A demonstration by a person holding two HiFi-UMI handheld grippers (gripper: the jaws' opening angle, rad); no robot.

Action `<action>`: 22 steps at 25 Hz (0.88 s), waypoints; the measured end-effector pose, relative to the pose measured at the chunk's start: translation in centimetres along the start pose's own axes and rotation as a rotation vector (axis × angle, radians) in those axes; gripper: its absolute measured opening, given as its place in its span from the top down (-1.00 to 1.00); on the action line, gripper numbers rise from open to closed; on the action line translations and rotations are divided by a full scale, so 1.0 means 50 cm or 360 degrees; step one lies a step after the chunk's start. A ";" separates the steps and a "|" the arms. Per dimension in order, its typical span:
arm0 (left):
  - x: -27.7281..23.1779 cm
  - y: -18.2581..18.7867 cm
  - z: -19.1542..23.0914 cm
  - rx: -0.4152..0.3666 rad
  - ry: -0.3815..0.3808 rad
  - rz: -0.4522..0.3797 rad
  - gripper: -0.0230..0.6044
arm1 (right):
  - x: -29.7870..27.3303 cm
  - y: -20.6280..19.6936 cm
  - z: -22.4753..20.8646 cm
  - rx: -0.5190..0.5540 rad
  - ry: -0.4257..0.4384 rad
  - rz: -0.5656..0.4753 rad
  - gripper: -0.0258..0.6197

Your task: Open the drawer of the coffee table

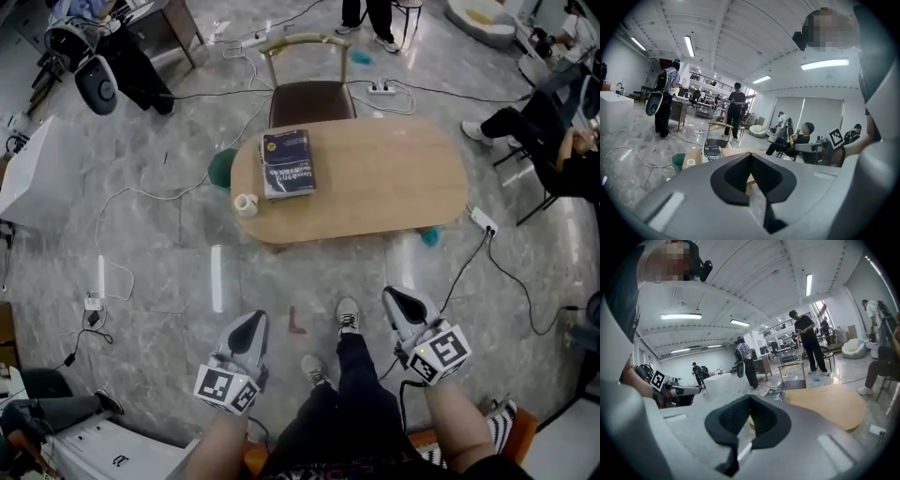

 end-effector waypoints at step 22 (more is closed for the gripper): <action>-0.272 -0.254 0.253 0.0003 0.0265 0.0051 0.90 | -0.292 -0.248 -0.274 0.0030 0.0007 0.0146 0.91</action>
Point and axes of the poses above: the fingertips, and each gripper's own axes: x backward along the fingers, z to its left, y out of its top, the point moved 6 cm from there along x, backward along the fingers, and after that the axes turned 1 degree about x, right-handed, at the moved point
